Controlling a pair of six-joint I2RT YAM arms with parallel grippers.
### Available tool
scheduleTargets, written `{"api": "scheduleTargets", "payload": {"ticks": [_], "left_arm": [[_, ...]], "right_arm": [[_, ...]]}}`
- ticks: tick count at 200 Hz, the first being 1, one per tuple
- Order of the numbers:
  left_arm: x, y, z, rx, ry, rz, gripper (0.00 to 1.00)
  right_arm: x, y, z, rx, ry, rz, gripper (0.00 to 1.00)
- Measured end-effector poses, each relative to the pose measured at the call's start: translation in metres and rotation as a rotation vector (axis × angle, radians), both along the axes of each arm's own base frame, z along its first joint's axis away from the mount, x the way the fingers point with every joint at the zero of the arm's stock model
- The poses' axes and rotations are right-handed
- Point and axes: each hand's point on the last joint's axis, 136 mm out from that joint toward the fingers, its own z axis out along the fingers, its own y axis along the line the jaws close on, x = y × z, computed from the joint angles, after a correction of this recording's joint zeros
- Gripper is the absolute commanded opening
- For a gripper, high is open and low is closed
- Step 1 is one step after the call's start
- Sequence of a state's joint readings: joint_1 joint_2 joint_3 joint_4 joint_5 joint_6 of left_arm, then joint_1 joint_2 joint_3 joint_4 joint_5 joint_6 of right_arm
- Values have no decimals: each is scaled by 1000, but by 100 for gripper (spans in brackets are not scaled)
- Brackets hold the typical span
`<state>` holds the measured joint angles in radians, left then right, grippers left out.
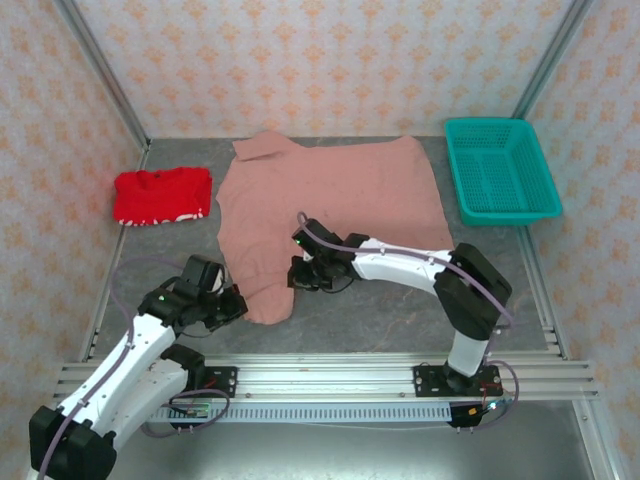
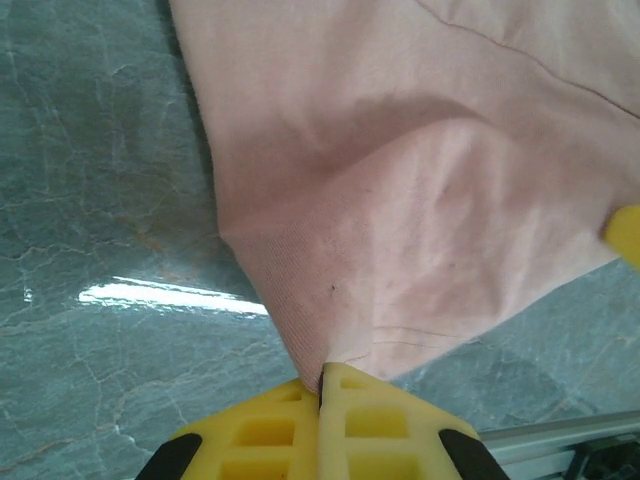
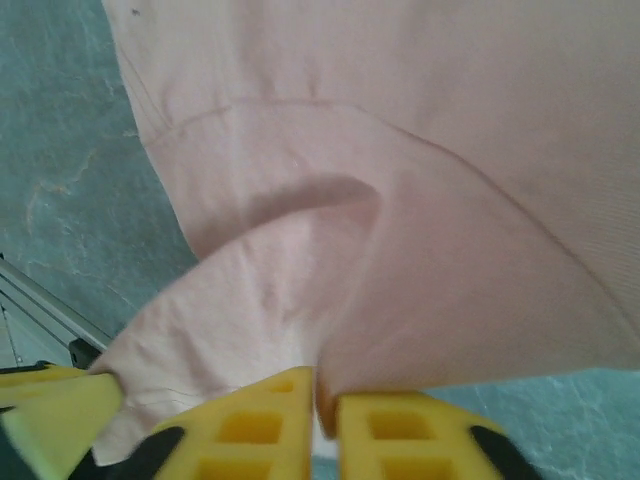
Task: Fold the inside-out t-shirt
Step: Smooth out the T-shirt at the center of the table, then move the T-shirt to the center of the table.
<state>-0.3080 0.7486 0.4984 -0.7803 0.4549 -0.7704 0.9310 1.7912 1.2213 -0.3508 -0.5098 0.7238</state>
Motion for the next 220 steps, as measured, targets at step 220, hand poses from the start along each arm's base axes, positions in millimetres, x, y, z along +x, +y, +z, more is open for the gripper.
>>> {"api": "scheduleTargets", "payload": {"ticks": [220], "left_arm": [[19,4,13,11,-107,39,0]], "right_arm": [[30,-190,12,-313,-145,-206,48]]}}
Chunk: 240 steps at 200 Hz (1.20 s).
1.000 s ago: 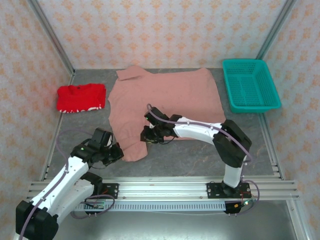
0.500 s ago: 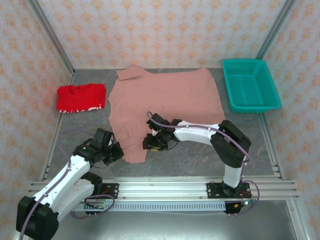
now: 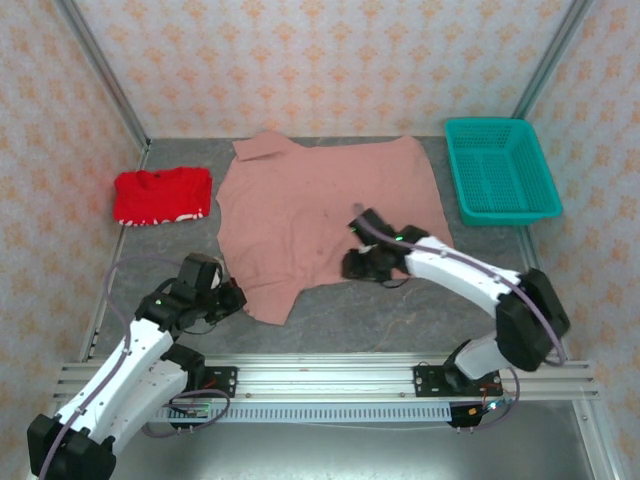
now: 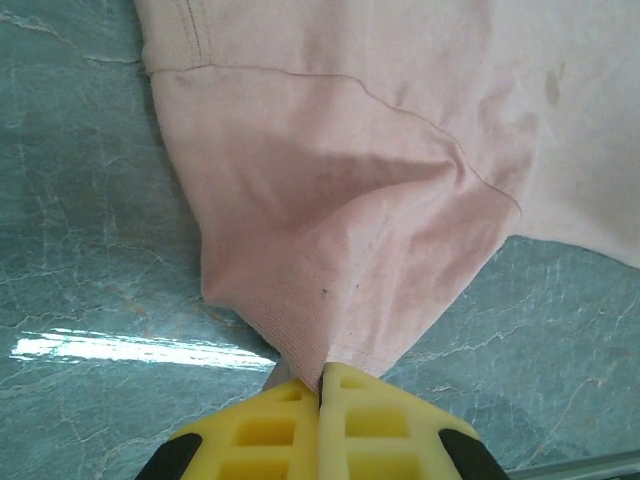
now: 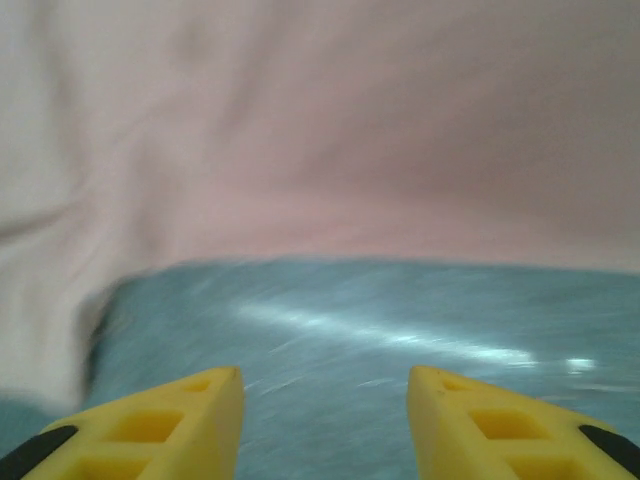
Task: Fold the inside-out t-shirt
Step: Move the T-shirt to the center of the table.
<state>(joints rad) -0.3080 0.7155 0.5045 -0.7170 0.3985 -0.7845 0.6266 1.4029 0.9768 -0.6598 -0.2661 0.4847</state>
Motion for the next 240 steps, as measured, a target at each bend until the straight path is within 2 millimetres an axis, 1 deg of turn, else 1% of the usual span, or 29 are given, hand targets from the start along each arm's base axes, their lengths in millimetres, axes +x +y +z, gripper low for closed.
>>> {"api": "scheduleTargets", "payload": {"ticks": [2,4,7,8,12,16,18,21,26,27,29,33,36,38,41,53,67,83,101,119,151,177,206,240], "left_arm": [[0,0,0,1,2,0,0],[0,0,-1,1,4,0,0],[0,0,-1,2,6,0,0],[0,0,-1,2,7,0,0],[0,0,-2,4,11,0,0],[0,0,-3,7,16,0,0],[0,1,-4,9,18,1,0],[0,1,-4,11,21,1,0],[0,1,-5,16,23,0,0],[0,1,-5,17,24,0,0],[0,1,-5,17,24,-1,0],[0,2,-6,20,24,-1,0],[0,2,-6,22,25,-1,0],[0,2,-5,22,25,-1,0],[0,2,-5,23,26,-1,0],[1,2,-3,27,19,-6,0],[3,2,0,31,15,-15,0],[5,1,2,36,16,-21,0],[5,1,0,43,25,-28,0],[5,1,-1,47,26,-35,0],[5,1,-1,48,25,-37,0],[4,1,-3,51,33,-37,0],[5,1,-3,52,36,-37,0],[5,1,-2,51,33,-37,0]], "right_arm": [[4,-11,0,-8,-6,-35,48],[6,-17,0,-10,-8,-52,48],[9,-30,1,-15,-14,-92,49],[12,-38,1,-20,-19,-115,49],[15,-53,1,-25,-24,-162,49],[19,-75,2,-39,-36,-230,49],[20,-81,2,-41,-39,-246,49],[22,-99,2,-54,-45,-304,49],[22,-116,1,-57,-48,-359,48],[22,-124,2,-64,-53,-382,48],[23,-133,2,-65,-55,-411,48],[22,-144,1,-66,-56,-449,48],[21,-158,0,-74,-58,-495,48],[21,-162,0,-74,-57,-508,48],[19,-174,-1,-80,-57,-548,47],[15,-201,-5,-86,-48,-646,47],[11,-218,-12,-91,-19,-707,46],[11,-227,-23,-99,20,-734,46],[11,-233,-36,-100,68,-751,46],[12,-236,-44,-98,86,-766,45],[16,-236,-55,-93,99,-764,45],[21,-236,-66,-92,117,-766,43],[26,-236,-73,-87,119,-771,41],[24,-236,-81,-86,124,-775,38]]}}
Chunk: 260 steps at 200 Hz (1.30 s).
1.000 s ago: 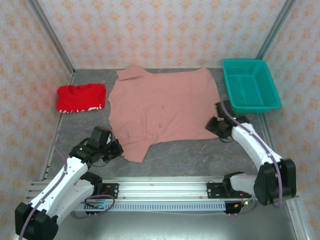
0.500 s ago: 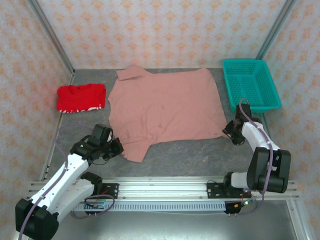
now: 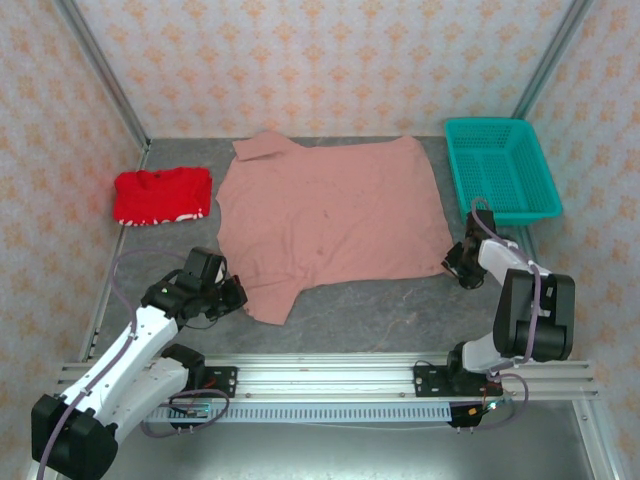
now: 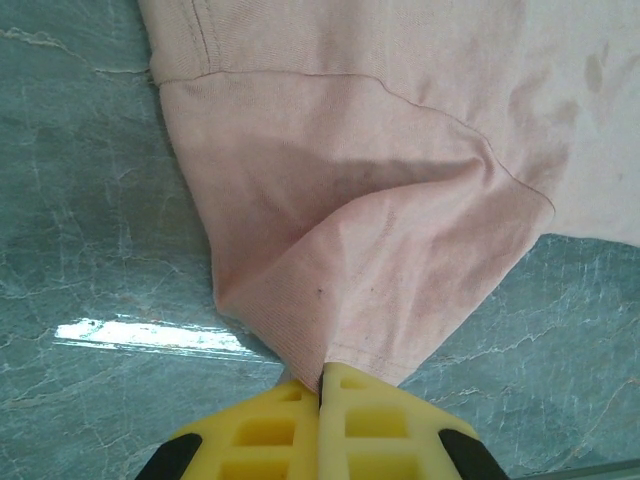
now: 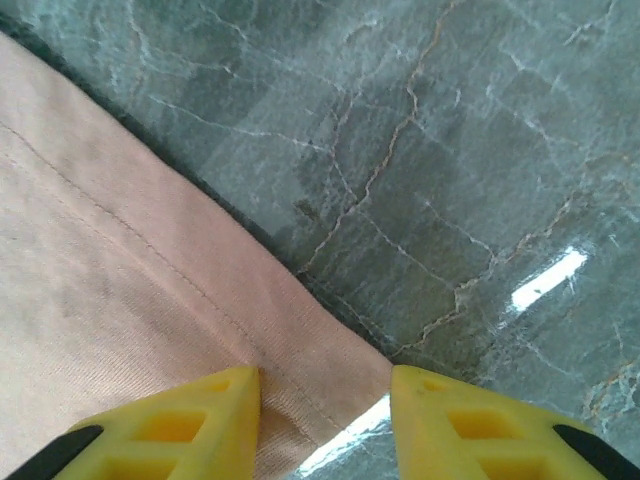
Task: Fold the inside-out t-shirt
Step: Move the T-shirt to the center of the table.
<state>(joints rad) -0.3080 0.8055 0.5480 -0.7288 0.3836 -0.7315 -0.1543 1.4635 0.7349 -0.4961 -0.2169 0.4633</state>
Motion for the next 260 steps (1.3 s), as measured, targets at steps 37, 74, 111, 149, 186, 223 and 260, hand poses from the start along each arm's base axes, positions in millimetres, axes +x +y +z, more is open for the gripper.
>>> {"api": "scheduleTargets", "payload": {"ticks": [37,74,111,149,186,223,260], "left_arm": [[0,0,0,2,-2,1,0],[0,1,1,9,-3,-3,0],[4,5,14,33,-40,-1,0],[8,10,38,38,-97,19,0],[7,23,58,30,-116,77,0],[-7,31,67,28,-74,92,0],[-23,32,73,29,-28,73,0]], "right_arm": [[-2,-2,-3,-8,1,-9,34],[-3,-4,-3,-20,8,-15,21],[-1,-5,-2,-23,-3,-13,13],[-5,-3,1,-23,4,19,10],[-18,-1,13,-33,12,60,8],[-32,8,24,-1,1,68,5],[-46,19,30,63,-12,29,4]]}}
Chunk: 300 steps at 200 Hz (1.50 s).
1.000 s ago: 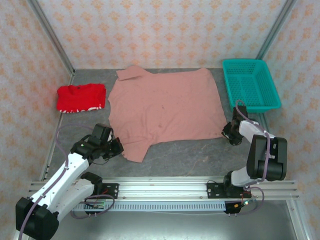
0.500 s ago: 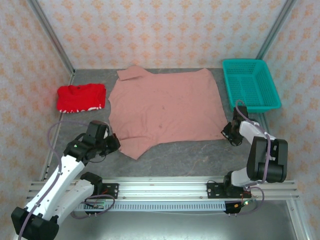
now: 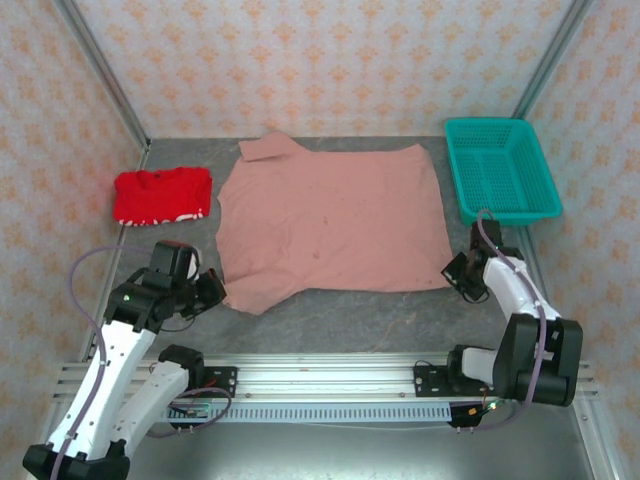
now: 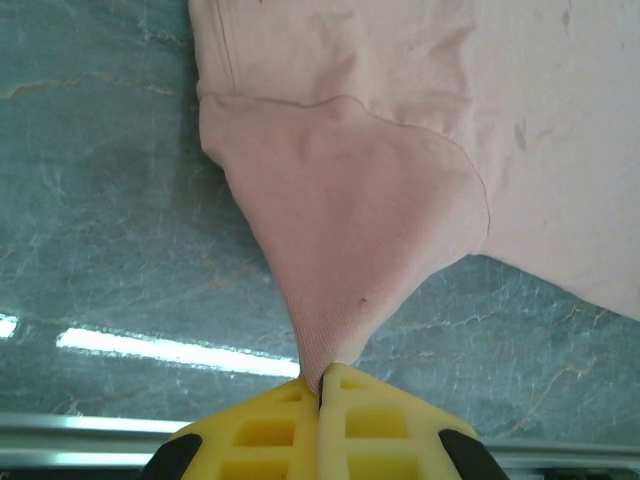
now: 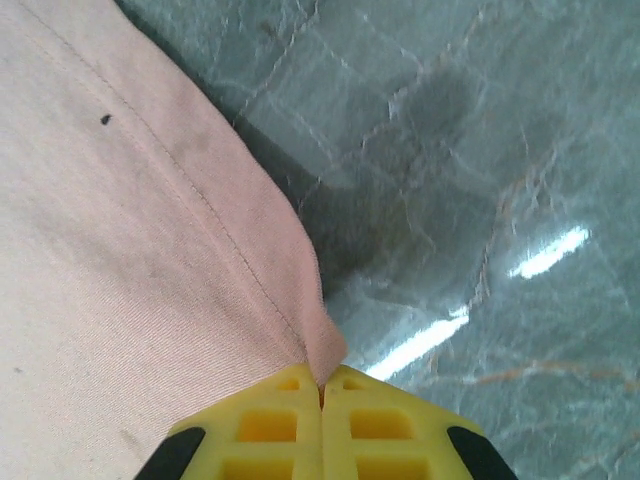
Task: Fold the inside-out t-shirt
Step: Move the T-shirt to the center of the table, then fold the T-shirt at the center of the table.
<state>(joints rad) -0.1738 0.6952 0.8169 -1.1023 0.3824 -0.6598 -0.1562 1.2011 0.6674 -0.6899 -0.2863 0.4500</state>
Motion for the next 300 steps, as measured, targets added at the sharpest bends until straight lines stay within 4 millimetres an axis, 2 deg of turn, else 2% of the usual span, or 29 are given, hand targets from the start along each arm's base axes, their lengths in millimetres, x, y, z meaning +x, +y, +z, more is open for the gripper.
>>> {"api": "scheduleTargets", "payload": {"ticks": [35,74,127,206,250,300], "left_arm": [[-7,4,3,13,35,-1,0],[6,7,-5,32,96,3,0],[56,10,-4,43,75,8,0],[130,16,19,77,-18,-14,0],[169,25,23,91,-41,14,0],[204,33,13,103,-33,27,0]], "right_arm": [[-12,4,14,20,-34,-35,4],[-7,4,13,23,-13,-38,5],[32,-2,23,7,-22,16,6],[100,3,30,-111,-38,174,7],[126,6,33,-154,-51,220,9],[146,11,32,-194,-55,260,9]]}}
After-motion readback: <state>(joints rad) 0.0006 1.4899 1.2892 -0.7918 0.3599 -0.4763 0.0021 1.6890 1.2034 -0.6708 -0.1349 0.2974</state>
